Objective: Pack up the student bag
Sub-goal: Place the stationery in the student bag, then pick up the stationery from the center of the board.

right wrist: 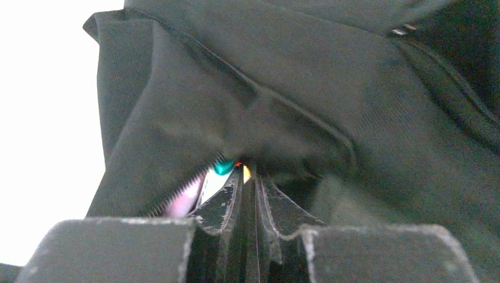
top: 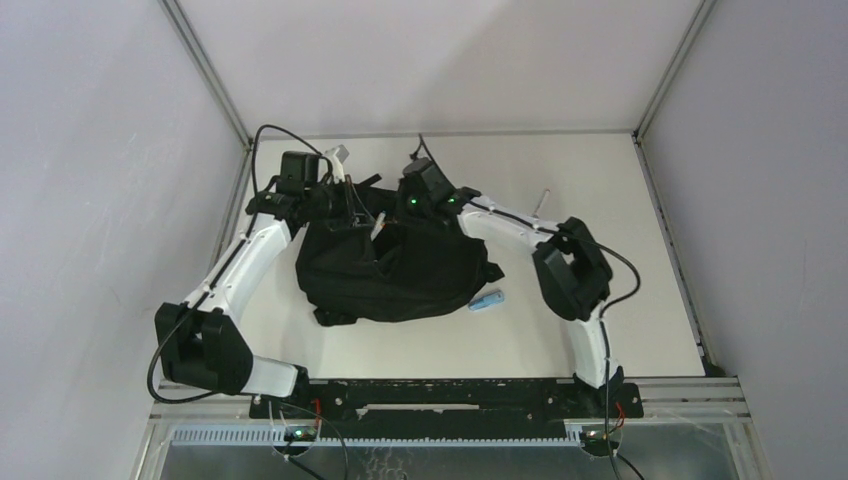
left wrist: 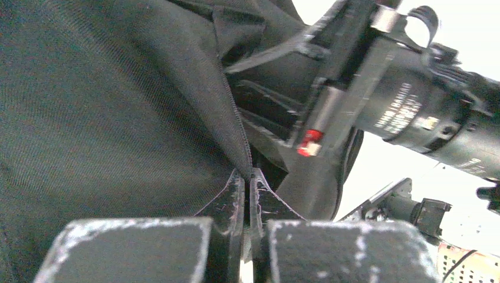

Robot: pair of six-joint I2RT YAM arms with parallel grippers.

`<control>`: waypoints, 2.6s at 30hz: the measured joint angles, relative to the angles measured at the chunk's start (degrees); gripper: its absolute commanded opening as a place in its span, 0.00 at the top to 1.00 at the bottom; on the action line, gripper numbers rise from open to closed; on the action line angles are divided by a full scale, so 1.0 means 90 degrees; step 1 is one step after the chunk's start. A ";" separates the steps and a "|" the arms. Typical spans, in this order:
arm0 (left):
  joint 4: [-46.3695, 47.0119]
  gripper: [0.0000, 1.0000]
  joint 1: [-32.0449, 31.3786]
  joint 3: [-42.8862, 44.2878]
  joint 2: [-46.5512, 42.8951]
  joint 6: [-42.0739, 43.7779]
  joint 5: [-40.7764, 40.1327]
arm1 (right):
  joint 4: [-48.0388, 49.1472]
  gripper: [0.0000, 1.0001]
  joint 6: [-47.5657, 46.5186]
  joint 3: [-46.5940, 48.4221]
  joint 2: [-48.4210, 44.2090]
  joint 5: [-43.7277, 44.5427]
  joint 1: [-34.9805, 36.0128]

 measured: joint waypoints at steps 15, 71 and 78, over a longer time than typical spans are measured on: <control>0.0078 1.00 -0.0007 -0.0002 -0.0056 0.0056 0.0005 | -0.0102 0.76 -0.0085 -0.0039 -0.0041 -0.0393 0.0296; 0.0129 1.00 -0.0032 -0.0206 -0.0056 0.0170 0.0112 | -0.1863 1.00 -0.1268 -0.1634 -0.0561 0.1263 -0.3509; 0.0124 1.00 -0.0032 -0.0206 -0.0056 0.0199 0.0109 | -0.1758 1.00 -0.1336 -0.2161 -0.2164 0.0923 -0.2543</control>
